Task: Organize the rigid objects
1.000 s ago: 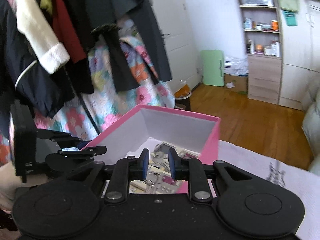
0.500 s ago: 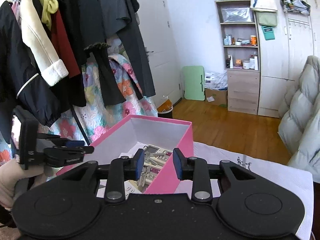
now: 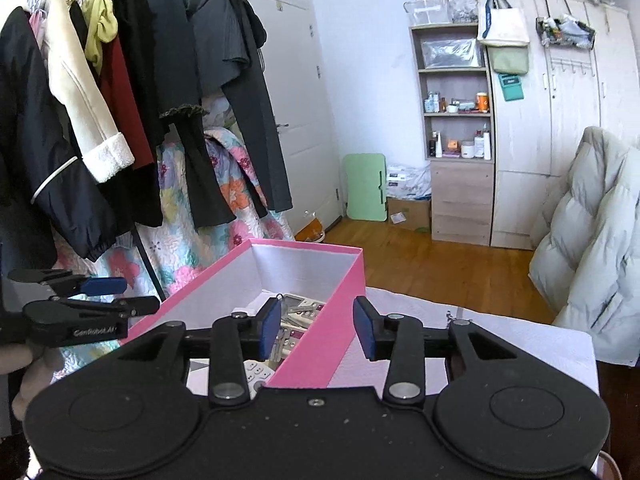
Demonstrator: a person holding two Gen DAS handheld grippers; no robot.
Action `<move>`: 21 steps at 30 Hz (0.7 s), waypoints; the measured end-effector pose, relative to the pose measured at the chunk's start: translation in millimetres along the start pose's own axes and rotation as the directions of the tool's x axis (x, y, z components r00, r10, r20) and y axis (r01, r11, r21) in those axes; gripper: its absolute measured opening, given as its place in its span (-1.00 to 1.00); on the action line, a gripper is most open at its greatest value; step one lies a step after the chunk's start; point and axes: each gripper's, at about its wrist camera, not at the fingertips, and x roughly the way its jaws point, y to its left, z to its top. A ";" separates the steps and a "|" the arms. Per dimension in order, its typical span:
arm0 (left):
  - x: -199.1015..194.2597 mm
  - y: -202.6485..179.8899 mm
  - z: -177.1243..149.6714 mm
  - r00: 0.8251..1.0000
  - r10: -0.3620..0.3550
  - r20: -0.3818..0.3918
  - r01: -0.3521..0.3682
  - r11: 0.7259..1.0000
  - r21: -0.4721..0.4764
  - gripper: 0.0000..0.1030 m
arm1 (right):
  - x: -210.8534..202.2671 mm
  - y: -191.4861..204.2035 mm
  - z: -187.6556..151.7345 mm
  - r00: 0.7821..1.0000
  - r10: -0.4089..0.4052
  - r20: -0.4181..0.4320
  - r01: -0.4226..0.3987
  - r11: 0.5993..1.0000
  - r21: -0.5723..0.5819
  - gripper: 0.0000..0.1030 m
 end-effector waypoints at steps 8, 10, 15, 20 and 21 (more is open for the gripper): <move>-24.2 -20.6 -15.2 1.000 -0.027 -0.006 0.027 1.000 -0.014 0.31 | -30.1 6.6 -10.5 0.998 -0.045 0.048 0.044 0.999 0.022 -0.04; -30.2 -26.3 -20.6 0.999 -0.038 -0.009 0.038 0.999 -0.019 0.36 | -37.2 8.2 -14.1 0.997 -0.062 0.050 0.060 0.998 0.030 0.05; -41.2 -32.5 -30.9 0.998 -0.069 -0.006 0.068 0.995 -0.072 0.60 | -54.6 14.2 -25.9 0.996 -0.080 0.051 0.077 0.996 0.047 0.19; -45.6 -38.1 -33.5 0.997 -0.072 -0.011 0.070 0.992 -0.100 0.84 | -64.4 18.7 -34.2 0.993 -0.112 0.045 0.111 0.993 0.034 0.23; -47.2 -38.9 -34.4 0.998 -0.067 -0.010 0.066 0.992 -0.106 0.90 | -66.0 19.1 -35.0 0.991 -0.123 0.046 0.121 0.992 0.036 0.25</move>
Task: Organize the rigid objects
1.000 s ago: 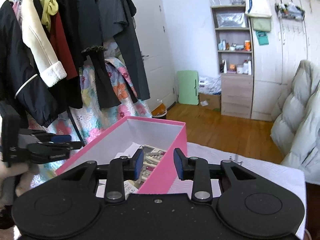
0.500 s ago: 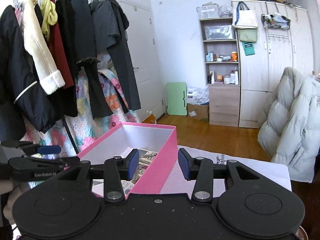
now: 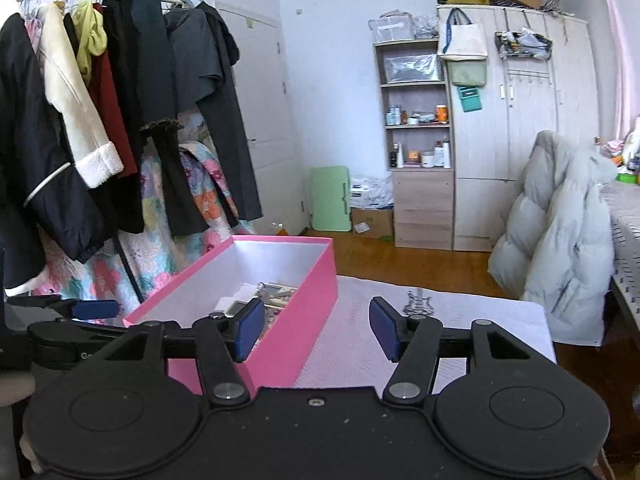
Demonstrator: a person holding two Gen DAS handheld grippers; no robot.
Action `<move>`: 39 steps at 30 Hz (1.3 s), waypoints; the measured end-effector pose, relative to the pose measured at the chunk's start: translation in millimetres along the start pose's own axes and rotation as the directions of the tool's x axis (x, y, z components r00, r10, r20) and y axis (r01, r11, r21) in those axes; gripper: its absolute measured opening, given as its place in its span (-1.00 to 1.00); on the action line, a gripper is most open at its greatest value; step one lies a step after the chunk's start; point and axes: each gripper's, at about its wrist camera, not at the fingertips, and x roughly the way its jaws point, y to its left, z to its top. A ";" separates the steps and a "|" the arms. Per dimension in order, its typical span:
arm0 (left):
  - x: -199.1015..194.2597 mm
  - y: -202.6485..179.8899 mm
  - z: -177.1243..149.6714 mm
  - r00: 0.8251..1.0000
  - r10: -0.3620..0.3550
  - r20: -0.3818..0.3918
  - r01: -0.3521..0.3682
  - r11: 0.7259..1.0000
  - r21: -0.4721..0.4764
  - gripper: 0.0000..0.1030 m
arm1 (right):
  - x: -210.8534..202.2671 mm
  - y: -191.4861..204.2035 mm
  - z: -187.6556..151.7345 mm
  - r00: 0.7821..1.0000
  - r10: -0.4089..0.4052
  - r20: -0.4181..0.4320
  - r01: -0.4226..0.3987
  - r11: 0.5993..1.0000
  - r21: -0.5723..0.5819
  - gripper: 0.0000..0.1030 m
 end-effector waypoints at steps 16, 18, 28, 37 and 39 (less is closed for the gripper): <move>-1.9 -3.9 -5.6 0.992 0.099 -0.078 -0.100 0.995 -0.018 1.00 | -9.4 3.3 -3.3 0.977 -0.204 -0.056 0.208 0.976 0.064 1.00; -4.0 -4.4 -6.7 0.992 0.097 -0.075 -0.098 0.995 -0.020 1.00 | -10.0 4.2 -5.0 0.975 -0.209 -0.071 0.214 0.975 0.061 1.00; -14.4 -10.4 -6.4 0.994 0.090 -0.060 -0.091 0.996 -0.011 1.00 | -17.8 5.8 -12.5 0.973 -0.210 -0.097 0.216 0.975 0.050 1.00; -16.3 -17.7 -7.3 0.994 0.082 -0.075 -0.083 0.997 -0.010 1.00 | -23.1 2.5 -15.7 0.971 -0.218 -0.094 0.223 0.973 0.052 1.00; -15.5 -18.2 -7.5 0.993 0.090 -0.081 -0.091 0.996 -0.011 1.00 | -22.9 0.3 -16.5 0.970 -0.222 -0.098 0.228 0.972 0.057 1.00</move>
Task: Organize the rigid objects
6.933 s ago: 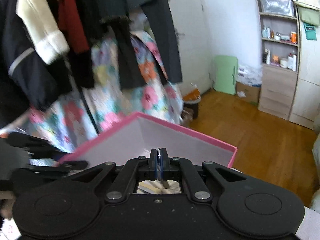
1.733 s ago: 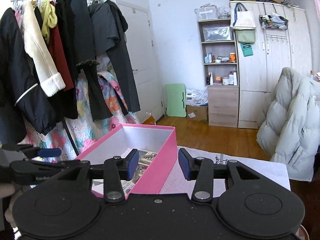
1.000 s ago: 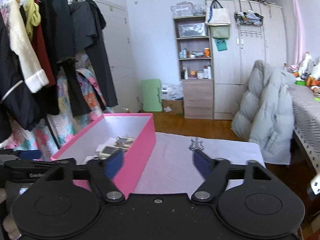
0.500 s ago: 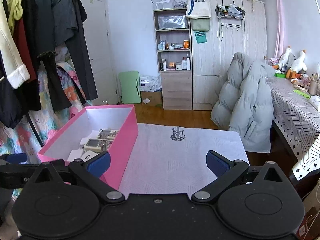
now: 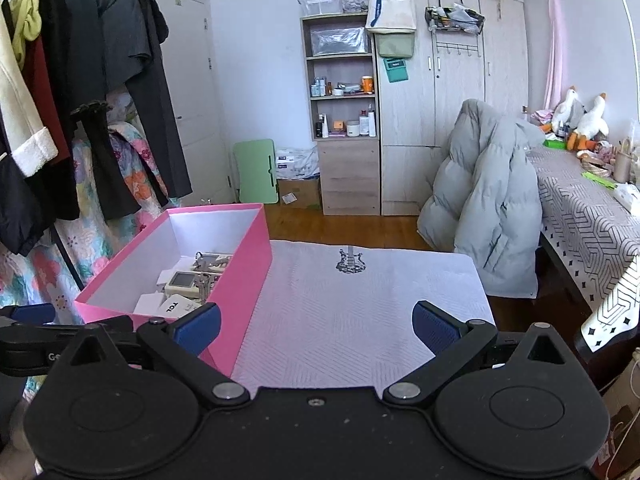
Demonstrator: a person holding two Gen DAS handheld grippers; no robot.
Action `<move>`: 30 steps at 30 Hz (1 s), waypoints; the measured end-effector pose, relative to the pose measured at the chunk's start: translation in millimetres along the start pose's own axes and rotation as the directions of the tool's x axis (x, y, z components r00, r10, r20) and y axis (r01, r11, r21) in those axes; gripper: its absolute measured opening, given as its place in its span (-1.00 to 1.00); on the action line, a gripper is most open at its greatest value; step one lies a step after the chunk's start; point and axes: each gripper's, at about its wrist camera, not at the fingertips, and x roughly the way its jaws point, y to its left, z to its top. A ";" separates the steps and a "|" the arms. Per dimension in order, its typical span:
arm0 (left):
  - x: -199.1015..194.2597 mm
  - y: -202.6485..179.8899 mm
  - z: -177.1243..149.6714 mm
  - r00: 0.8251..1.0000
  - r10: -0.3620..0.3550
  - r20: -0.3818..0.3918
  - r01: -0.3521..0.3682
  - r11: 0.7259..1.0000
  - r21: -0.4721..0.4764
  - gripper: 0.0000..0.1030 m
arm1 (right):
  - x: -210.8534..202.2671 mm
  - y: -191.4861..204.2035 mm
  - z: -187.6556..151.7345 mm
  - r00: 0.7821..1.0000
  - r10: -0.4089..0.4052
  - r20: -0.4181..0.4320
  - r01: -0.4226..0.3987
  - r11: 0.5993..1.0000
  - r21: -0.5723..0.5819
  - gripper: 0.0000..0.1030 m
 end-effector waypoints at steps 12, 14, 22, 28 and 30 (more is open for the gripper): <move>6.1 -4.4 0.3 0.999 -0.007 -0.036 0.007 1.000 0.010 1.00 | 14.1 -9.3 -2.9 0.997 -0.050 -0.054 0.051 0.998 0.020 1.00; 7.2 -4.6 0.3 0.999 -0.008 -0.040 0.008 1.000 0.010 1.00 | 16.0 -9.5 -4.2 0.996 -0.053 -0.065 0.054 0.998 0.011 1.00; 6.8 -8.9 -3.5 1.000 -0.002 -0.025 0.003 0.999 0.041 1.00 | 16.0 -8.4 -6.5 0.997 -0.049 -0.063 0.049 0.999 0.003 1.00; 4.8 -12.8 -8.9 1.000 -0.019 -0.024 0.021 0.998 0.061 1.00 | 9.2 -6.8 -8.6 0.999 -0.047 -0.028 0.047 0.999 0.001 1.00; 4.4 -13.0 -9.4 0.999 -0.022 -0.025 0.024 0.997 0.067 1.00 | 5.9 -6.3 -9.7 0.999 -0.050 -0.003 0.050 0.999 -0.002 1.00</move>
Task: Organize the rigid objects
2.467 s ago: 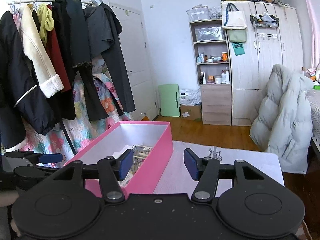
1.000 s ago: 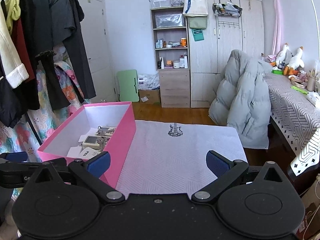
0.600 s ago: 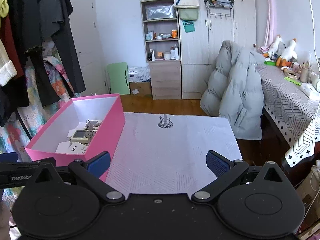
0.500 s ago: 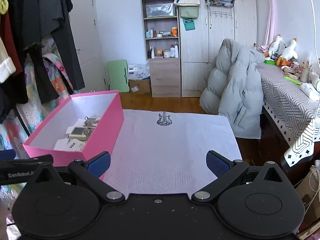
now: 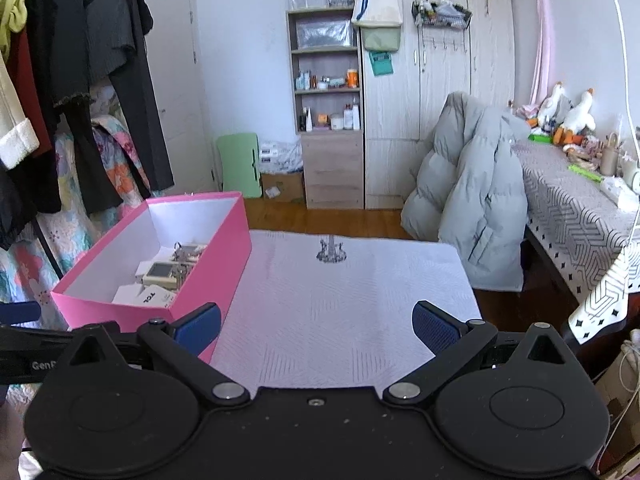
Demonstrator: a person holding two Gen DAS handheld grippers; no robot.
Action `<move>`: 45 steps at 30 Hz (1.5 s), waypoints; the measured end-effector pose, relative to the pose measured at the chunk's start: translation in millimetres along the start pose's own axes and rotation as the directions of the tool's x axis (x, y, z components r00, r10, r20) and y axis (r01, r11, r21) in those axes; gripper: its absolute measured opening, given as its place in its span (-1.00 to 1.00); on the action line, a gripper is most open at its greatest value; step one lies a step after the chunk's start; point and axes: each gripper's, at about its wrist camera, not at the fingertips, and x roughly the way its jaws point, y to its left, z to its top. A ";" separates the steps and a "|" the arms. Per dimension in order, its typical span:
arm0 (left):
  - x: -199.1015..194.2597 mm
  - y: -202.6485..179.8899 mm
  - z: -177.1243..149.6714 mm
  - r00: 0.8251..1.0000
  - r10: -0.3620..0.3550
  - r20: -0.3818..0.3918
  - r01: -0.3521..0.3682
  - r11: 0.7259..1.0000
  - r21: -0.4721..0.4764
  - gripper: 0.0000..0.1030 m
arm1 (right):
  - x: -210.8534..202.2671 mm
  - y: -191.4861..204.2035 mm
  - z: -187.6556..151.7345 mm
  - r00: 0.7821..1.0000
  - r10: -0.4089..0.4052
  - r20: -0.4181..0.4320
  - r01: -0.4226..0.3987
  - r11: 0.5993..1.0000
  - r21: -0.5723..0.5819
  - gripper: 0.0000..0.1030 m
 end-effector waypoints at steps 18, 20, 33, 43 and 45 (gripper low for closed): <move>-2.8 -0.3 -1.6 1.000 -0.011 0.002 0.011 1.000 0.013 1.00 | -3.6 0.5 -3.8 1.000 -0.009 0.024 0.009 1.000 -0.012 1.00; -3.0 -0.2 -1.6 1.000 -0.011 -0.001 0.011 1.000 0.014 1.00 | -3.6 -0.1 -3.8 1.000 -0.009 0.022 0.010 1.000 -0.010 1.00; -4.1 1.8 -2.1 1.000 -0.004 -0.010 0.004 1.000 0.006 1.00 | -1.1 -1.6 -5.0 1.000 -0.014 0.009 0.014 1.000 -0.013 1.00; -5.9 -0.1 -3.4 1.000 0.023 0.012 -0.023 0.999 0.022 1.00 | 0.2 -1.3 -5.5 1.000 -0.012 0.004 0.012 1.000 -0.014 1.00; -6.3 -0.5 -3.3 0.999 0.029 0.014 -0.029 0.999 0.027 1.00 | 0.3 -1.7 -6.0 1.000 -0.013 0.004 0.014 1.000 -0.013 1.00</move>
